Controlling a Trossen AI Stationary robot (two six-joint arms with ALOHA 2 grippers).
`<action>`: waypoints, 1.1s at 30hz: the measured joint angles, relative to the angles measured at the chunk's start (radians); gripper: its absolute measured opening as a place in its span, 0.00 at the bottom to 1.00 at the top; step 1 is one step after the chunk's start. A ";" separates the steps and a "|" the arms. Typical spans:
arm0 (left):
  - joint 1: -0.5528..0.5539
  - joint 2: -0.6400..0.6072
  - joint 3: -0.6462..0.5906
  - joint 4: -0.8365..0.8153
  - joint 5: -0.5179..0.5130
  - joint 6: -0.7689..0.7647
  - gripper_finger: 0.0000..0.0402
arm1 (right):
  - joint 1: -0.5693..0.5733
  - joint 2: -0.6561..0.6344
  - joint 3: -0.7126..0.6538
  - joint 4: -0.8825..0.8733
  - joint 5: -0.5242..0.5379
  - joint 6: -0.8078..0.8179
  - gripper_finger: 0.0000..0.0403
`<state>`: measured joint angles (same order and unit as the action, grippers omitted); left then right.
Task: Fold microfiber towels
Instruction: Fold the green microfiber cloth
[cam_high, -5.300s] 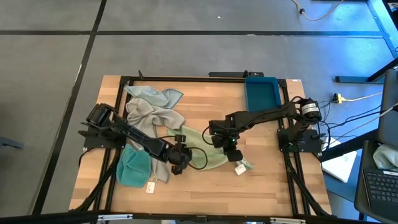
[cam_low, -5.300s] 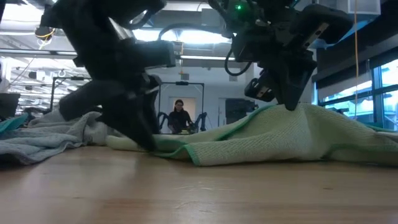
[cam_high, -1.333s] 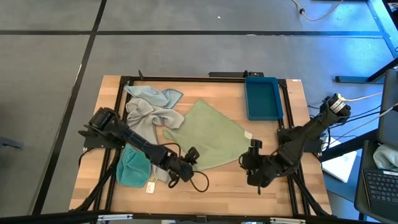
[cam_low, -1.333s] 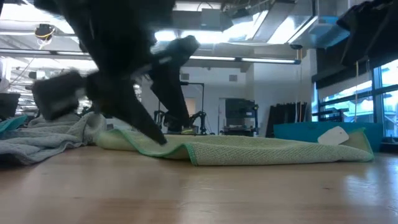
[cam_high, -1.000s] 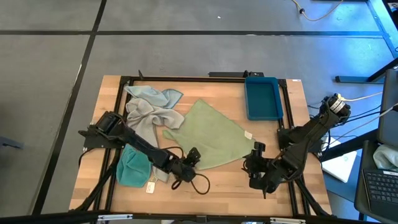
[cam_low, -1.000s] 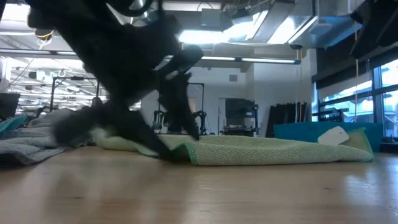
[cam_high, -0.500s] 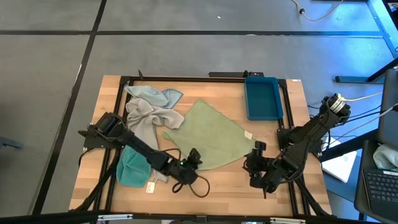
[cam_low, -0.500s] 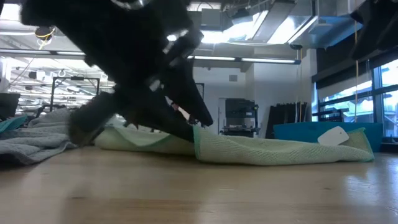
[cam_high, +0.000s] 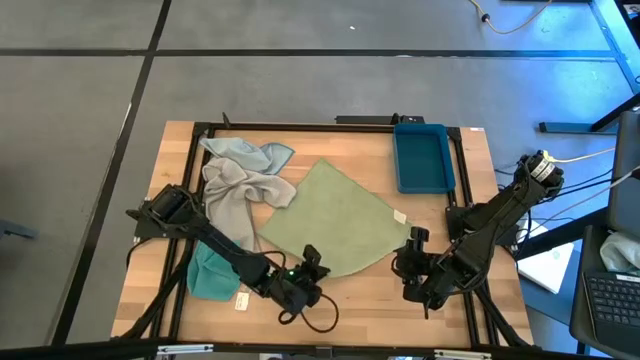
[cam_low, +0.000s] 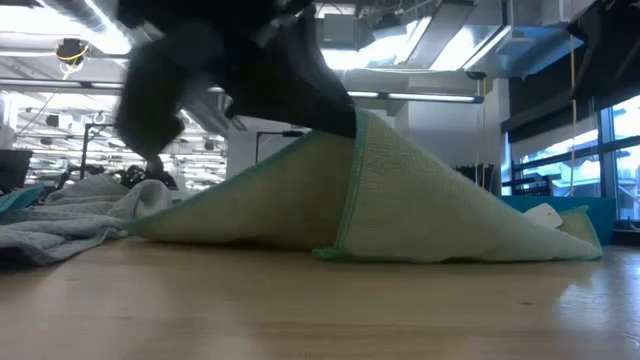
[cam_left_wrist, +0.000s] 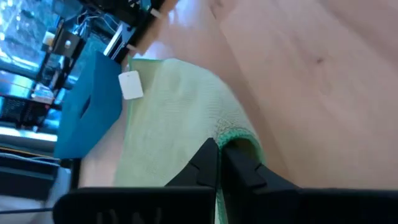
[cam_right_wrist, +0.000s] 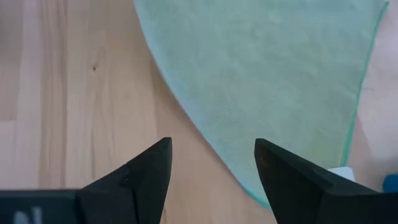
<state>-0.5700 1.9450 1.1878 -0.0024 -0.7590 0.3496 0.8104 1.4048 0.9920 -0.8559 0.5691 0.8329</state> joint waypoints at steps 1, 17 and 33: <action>-0.004 0.000 0.001 0.000 0.000 -0.017 0.01 | 0.000 0.000 0.000 0.000 -0.001 0.000 0.58; 0.023 -0.005 0.027 0.015 -0.169 -0.048 0.00 | -0.001 0.077 0.000 0.188 -0.003 -0.209 0.58; 0.008 -0.005 0.027 -0.034 -0.059 -0.294 0.08 | 0.018 0.442 0.000 0.446 0.009 -0.352 0.58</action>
<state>-0.5623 1.9404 1.2148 -0.0368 -0.8183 0.0560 0.8283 1.8464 0.9920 -0.4102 0.5785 0.4805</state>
